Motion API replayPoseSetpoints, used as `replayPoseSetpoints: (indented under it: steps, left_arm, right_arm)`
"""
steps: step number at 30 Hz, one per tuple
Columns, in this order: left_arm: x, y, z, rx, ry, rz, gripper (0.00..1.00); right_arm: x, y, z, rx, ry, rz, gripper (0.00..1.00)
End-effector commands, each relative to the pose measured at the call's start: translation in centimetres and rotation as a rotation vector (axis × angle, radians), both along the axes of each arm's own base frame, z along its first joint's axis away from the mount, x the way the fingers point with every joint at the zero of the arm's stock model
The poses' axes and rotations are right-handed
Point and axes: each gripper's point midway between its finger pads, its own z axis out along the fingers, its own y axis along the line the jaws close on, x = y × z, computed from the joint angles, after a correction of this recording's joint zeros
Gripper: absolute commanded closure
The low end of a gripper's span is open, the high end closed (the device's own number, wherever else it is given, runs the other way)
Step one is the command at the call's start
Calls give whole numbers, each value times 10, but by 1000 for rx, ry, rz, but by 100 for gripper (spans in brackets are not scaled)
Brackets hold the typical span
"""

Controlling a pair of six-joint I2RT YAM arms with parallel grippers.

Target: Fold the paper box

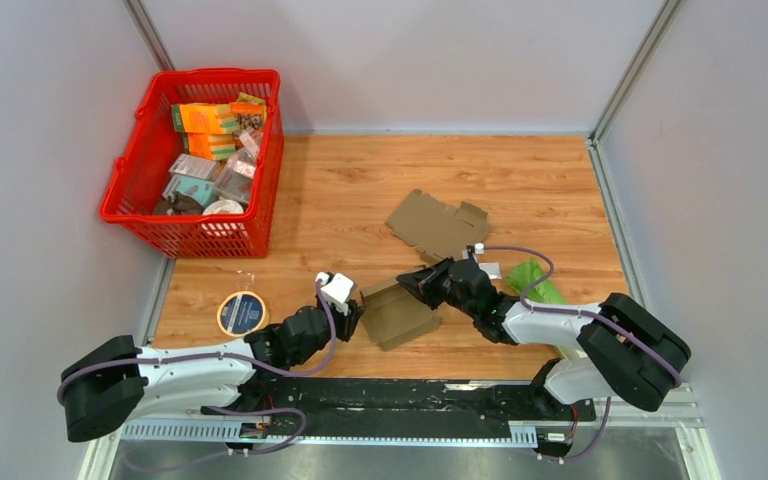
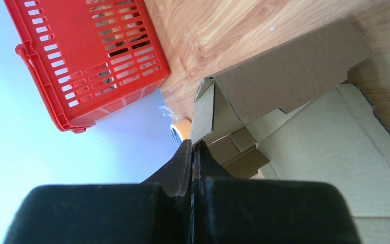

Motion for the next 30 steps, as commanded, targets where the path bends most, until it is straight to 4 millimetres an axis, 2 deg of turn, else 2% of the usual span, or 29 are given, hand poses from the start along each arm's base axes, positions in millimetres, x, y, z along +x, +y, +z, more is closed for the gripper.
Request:
replayPoseSetpoints:
  steps: [1,7,13,18,24,29,30]
  left_arm:
    - [1,4,8,-55,-14,26,61]
    - [1,9,7,-56,-30,34,61]
    - [2,4,4,-23,-29,17,60]
    - [6,-3,9,-38,-45,14,59]
    - [15,-12,18,-42,-57,34,59]
    - [27,-12,17,-6,-74,98,60]
    - [29,-15,22,-16,-85,101,61]
  right_arm:
    - [6,-4,-7,-59,-56,-17,100]
    - [5,-10,-17,-122,-65,-21,100]
    - [3,-11,-30,-188,-90,0,100]
    - [-1,-8,-33,-216,-100,11,100]
    - [-2,-7,-34,-207,-77,4,100]
    - [-3,-4,-36,-193,-24,-3,100]
    - [-5,-3,-39,-187,1,-3,100]
